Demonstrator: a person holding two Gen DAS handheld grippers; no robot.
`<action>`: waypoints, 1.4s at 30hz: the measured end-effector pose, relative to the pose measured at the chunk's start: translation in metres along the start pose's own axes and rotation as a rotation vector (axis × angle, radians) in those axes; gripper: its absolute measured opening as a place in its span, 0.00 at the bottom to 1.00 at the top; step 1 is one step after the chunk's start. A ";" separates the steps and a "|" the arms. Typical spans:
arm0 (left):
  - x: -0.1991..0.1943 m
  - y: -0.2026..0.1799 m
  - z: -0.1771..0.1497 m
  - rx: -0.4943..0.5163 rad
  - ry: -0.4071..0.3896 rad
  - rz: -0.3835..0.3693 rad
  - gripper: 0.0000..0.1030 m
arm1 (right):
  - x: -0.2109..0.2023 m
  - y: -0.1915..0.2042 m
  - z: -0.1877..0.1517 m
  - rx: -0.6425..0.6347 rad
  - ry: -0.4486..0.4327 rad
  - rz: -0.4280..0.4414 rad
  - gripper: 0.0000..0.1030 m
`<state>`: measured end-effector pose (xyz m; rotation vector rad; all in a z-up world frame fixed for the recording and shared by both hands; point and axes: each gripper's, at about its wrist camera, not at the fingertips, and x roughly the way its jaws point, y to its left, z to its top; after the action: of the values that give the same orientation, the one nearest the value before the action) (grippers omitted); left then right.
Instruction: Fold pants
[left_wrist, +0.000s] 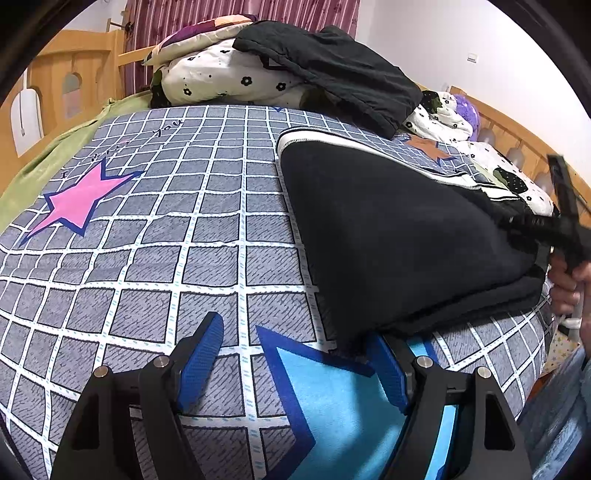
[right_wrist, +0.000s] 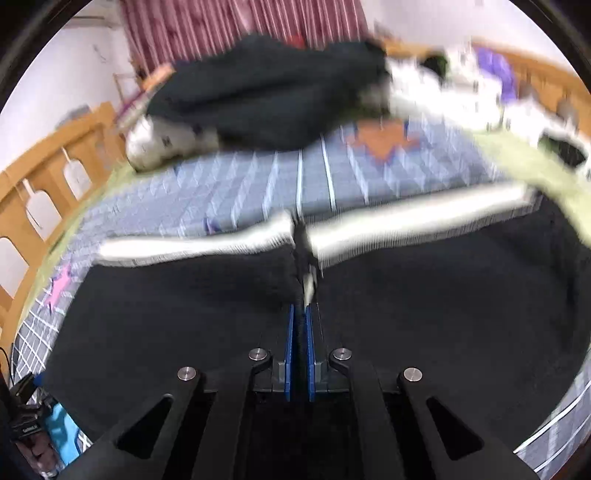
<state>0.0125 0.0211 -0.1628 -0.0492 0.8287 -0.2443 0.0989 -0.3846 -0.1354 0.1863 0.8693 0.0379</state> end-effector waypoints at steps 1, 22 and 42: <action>-0.002 0.001 0.001 -0.005 -0.009 0.003 0.74 | 0.002 0.001 -0.003 0.002 0.010 -0.006 0.09; -0.001 -0.004 -0.001 0.000 0.004 0.038 0.74 | -0.098 0.001 -0.045 0.051 -0.099 0.240 0.16; -0.055 -0.028 0.027 0.124 -0.045 -0.074 0.72 | -0.092 0.026 -0.022 -0.116 0.002 -0.075 0.50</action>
<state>-0.0089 0.0058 -0.1004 0.0305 0.7663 -0.3623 0.0241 -0.3658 -0.0749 0.0447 0.8732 0.0189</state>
